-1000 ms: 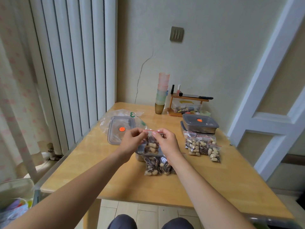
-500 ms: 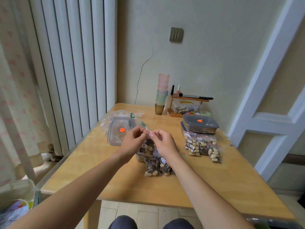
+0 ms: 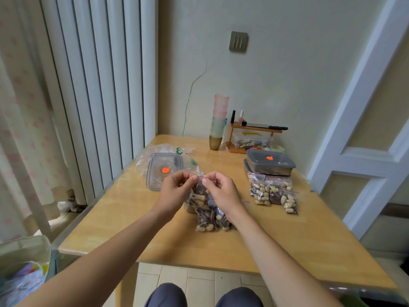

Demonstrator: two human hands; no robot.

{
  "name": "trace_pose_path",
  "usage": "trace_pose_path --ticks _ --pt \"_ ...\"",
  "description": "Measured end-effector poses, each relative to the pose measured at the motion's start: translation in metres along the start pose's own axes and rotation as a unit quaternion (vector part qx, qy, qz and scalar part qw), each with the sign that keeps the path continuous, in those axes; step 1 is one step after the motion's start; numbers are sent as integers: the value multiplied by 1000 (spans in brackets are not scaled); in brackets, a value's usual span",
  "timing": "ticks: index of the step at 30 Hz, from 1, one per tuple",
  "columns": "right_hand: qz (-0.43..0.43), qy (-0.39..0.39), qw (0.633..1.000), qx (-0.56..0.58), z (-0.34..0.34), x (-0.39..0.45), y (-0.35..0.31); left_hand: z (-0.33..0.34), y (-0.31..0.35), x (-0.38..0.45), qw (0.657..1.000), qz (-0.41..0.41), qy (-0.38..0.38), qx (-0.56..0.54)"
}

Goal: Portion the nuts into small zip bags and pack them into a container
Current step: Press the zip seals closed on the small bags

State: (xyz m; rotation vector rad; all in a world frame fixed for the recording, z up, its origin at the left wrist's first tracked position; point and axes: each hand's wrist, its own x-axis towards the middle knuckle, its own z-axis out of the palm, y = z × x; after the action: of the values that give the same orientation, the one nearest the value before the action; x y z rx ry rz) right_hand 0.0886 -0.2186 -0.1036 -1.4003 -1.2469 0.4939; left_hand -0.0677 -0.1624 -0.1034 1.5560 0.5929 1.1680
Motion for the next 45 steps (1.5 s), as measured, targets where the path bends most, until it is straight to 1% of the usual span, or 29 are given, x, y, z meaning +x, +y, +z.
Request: trace_pose_path --ticks 7,10,12,15,19,23,25,30,33,36,39,42,45 --pt "-38 14 999 -30 13 -25 -4 -4 -15 -30 998 -5 -9 -54" --pt "-45 25 999 -4 20 -37 0 -8 -19 -39 998 -12 7 -67" --pt "-31 28 999 33 27 -43 2 -7 -21 -42 997 -18 18 -73" --pt "17 29 997 68 40 -46 9 -6 -27 -41 993 -47 31 -100" --pt "45 65 997 19 49 -40 15 -6 -33 -43 987 -87 38 -126" --pt "41 58 996 -51 48 -34 12 -5 -34 -45 987 -90 36 -125" --pt "34 47 997 -60 47 -33 14 -5 -35 -46 986 -97 44 -127" --pt "47 30 998 -7 44 -36 19 -5 -33 -49 988 -87 57 -118" --pt "53 17 998 -5 42 -38 19 -4 -31 -51 990 -78 51 -102" --pt "48 22 998 25 40 -41 18 -4 -30 -52 990 -79 56 -106" --pt "23 29 999 7 40 -47 22 -5 -31 -53 989 -81 51 -110" --pt "-10 40 999 -35 40 -51 28 -3 -32 -55 992 -82 36 -85" --pt "-33 52 997 -46 41 -53 30 -2 -33 -56 994 -78 36 -61"
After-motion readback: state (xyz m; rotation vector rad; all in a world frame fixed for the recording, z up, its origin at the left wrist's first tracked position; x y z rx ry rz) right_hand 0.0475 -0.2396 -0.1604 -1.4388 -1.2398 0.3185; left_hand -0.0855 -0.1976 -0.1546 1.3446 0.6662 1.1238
